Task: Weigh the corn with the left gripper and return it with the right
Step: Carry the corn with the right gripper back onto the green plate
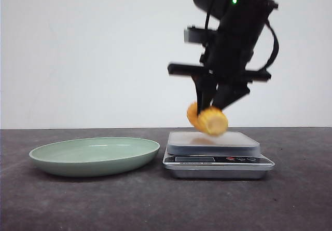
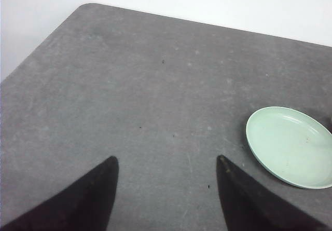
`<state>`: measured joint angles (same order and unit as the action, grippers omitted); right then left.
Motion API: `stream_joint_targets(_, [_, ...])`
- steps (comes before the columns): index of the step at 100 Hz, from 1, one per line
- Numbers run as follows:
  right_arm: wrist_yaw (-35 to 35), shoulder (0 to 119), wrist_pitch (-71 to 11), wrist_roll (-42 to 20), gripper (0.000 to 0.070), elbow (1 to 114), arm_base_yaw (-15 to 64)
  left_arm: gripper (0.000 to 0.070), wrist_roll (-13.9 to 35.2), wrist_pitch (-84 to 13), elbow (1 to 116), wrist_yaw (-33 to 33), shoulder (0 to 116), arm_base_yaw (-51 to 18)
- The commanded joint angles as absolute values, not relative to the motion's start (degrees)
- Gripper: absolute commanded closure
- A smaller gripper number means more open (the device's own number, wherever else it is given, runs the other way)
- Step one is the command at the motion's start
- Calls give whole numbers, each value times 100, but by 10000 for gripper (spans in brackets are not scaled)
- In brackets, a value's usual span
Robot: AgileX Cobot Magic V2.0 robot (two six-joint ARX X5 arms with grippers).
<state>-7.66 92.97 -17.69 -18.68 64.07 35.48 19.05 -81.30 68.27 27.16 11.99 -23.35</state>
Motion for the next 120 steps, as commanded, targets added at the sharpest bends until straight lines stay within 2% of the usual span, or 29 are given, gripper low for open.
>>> stream_joint_targets(1, [-751,9004,-1675,-1865,698,6582,3684,347,1909,-8256,6893,2718,1186,-2349])
stream_joint_targets(28, [-672,8705,-1479,-2069,698,7129,4394,347,1909,-8025,6893,2720,1186,-2349])
stream_joint_targets(39, [-849,8976,-1184,-2064,699,7352,4917,347,1909,-8016,6893,2716,1186,-2349])
stream_joint_targets(56, [-956,9513,-875,-2233,699,7594,5306,347,1911,-8038,6893,2692,1186,-2349])
stream_joint_targets(77, [-1081,10283,-587,-2480,699,7760,5354,347,1999,-8062,6893,2692,1186,-2349])
stream_joint_targets(120, [-952,11421,-620,-3041,685,7760,5269,347,2025,-8154,6893,2692,1186,-2349])
